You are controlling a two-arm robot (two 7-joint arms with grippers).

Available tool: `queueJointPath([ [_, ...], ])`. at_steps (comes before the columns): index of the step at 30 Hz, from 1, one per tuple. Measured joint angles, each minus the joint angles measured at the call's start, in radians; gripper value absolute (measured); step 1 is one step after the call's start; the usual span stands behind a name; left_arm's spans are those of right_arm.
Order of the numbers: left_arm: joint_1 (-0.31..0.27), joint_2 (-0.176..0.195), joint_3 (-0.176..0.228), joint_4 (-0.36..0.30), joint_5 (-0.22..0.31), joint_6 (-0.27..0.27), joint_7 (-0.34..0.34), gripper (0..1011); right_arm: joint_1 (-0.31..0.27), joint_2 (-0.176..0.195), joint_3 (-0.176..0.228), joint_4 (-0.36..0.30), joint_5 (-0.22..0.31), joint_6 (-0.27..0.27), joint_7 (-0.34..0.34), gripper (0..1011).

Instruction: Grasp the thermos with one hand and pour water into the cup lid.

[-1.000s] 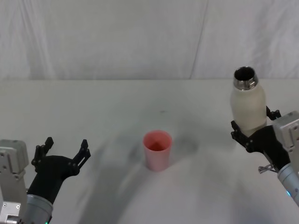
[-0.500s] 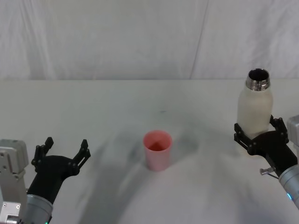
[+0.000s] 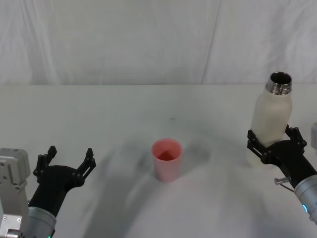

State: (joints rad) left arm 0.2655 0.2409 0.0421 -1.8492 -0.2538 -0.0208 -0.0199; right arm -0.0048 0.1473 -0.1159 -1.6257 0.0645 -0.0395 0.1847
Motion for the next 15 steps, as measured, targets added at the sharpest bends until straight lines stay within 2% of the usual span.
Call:
queueJointPath([
  [15,0.0,0.0,0.0,0.0,0.0,0.0,0.0,1001,0.008,-0.001,-0.016,0.003,0.051,0.008,0.005,955],
])
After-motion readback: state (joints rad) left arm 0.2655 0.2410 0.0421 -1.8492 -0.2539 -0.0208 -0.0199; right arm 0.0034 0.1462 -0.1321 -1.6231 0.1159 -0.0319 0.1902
